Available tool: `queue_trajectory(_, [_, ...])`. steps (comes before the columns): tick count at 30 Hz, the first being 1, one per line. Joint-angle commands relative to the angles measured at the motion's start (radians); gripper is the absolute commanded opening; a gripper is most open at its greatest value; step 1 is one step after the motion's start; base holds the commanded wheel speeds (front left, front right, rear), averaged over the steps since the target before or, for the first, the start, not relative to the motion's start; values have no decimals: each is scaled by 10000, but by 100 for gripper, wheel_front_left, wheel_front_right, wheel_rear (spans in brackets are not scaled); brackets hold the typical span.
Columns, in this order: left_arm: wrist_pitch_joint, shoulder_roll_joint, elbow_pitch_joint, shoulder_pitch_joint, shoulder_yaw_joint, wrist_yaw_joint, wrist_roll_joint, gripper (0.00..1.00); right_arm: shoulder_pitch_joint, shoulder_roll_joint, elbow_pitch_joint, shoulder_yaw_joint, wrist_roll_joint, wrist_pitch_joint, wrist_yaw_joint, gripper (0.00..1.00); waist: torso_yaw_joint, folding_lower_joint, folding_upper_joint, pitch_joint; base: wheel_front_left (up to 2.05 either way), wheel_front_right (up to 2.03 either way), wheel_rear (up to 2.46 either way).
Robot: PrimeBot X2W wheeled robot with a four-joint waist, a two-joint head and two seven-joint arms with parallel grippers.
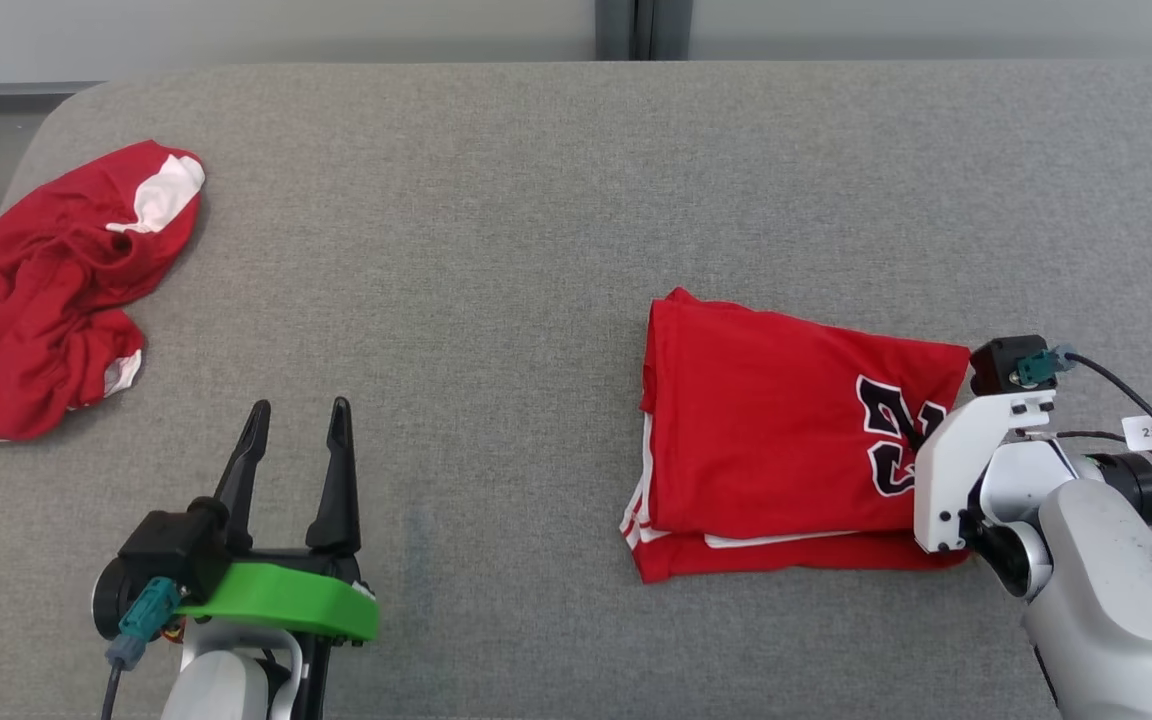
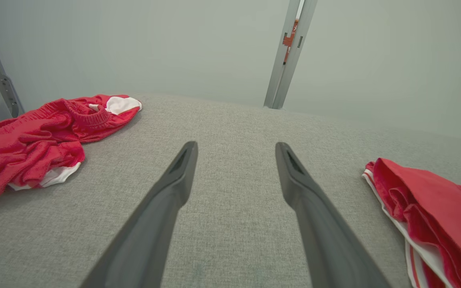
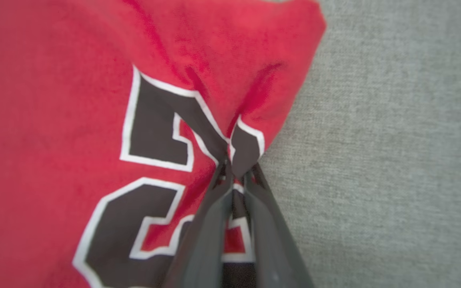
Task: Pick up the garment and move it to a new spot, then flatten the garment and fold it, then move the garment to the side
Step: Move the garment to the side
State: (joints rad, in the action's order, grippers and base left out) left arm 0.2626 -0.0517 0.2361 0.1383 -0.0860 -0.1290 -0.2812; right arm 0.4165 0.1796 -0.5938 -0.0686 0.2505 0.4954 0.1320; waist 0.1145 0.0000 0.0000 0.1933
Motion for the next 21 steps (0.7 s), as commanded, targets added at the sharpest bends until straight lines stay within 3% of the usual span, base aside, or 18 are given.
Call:
queue_trajectory(1, [26,-7,-45,208,6,-23,-42,100,-366,220,-213,-316,-149,331,-22,0,-114,0,0,113,0,0,0])
queue_trajectory(11, [26,-202,-920,726,46,-23,186,100,1593,1643,1084,-2247,-282,390,-26,0,-1308,0,0,1356,0,0,0])
queue_trajectory(21, [26,-710,-1905,1874,-541,-23,351,100,3420,2551,252,-1843,-621,-643,-23,0,-2804,0,0,2900,0,0,0])
